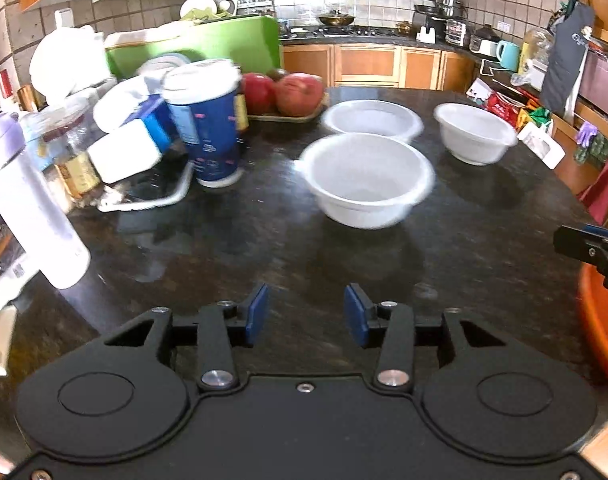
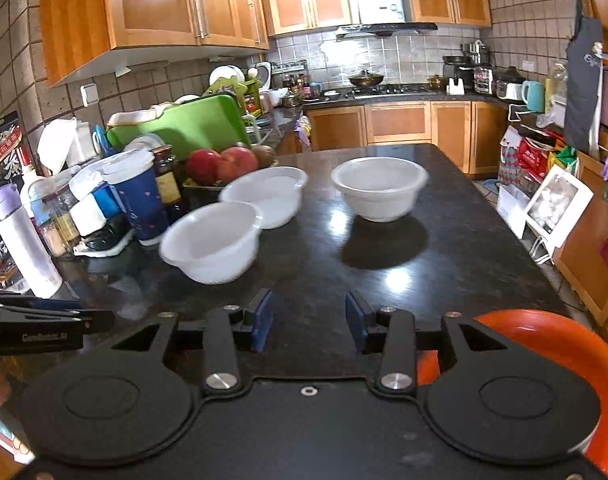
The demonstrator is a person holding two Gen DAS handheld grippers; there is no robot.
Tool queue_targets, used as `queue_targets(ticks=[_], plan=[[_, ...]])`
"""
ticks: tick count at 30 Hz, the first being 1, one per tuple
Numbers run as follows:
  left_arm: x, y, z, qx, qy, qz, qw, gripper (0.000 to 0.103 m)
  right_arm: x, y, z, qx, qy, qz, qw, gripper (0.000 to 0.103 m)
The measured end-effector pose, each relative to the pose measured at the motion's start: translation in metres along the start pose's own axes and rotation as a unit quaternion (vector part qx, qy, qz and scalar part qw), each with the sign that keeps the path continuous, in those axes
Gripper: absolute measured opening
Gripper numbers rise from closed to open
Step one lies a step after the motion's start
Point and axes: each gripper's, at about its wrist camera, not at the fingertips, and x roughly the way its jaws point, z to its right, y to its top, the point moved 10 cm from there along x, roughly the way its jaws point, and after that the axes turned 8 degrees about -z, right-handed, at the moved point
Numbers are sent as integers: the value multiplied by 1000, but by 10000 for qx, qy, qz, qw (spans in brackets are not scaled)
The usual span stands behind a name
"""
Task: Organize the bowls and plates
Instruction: 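Lower the orange plate onto the green plate and open the left gripper, then move the left gripper to the rim of the large white bowl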
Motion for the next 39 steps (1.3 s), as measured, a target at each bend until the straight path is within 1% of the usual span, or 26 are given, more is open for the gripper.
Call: queue_targets(ticks=[1,4,7,10,15,23,26,32,36,39], plan=[[2,3,-5,-4,-13,29,10000,57,5,3,-9,-14,-15,20,10000,43],[9,13,-22,33,-30,91,9999,57,20,14,-30,-58,-89,55,9999,43],[16,25,-30,92,-35,112,9999,58,34,23,-42,-51,-141,18,9999,43],[23,38,-33,124,-168,96,9997,58,47,33,-48,-1,-156,-10,9999,43],[33,58,-30,164,-284,118,9994,58,62,47,-47,100,-260,-8,9996,43],[50,81,-17,344,-614,93,9975,58,87,67,-39,173,-230,-41,9996,43],[56,87,-13,411,-613,70,9972,58,99,70,-37,117,-203,-116,9997,43],[72,91,-2,561,-593,-58,9966,57,119,70,-36,70,-2,-301,9995,43],[83,91,3,604,-604,-179,9962,57,132,72,-36,50,20,-363,9993,43],[90,89,6,628,-618,-251,9958,56,139,71,-34,45,32,-445,9990,39]])
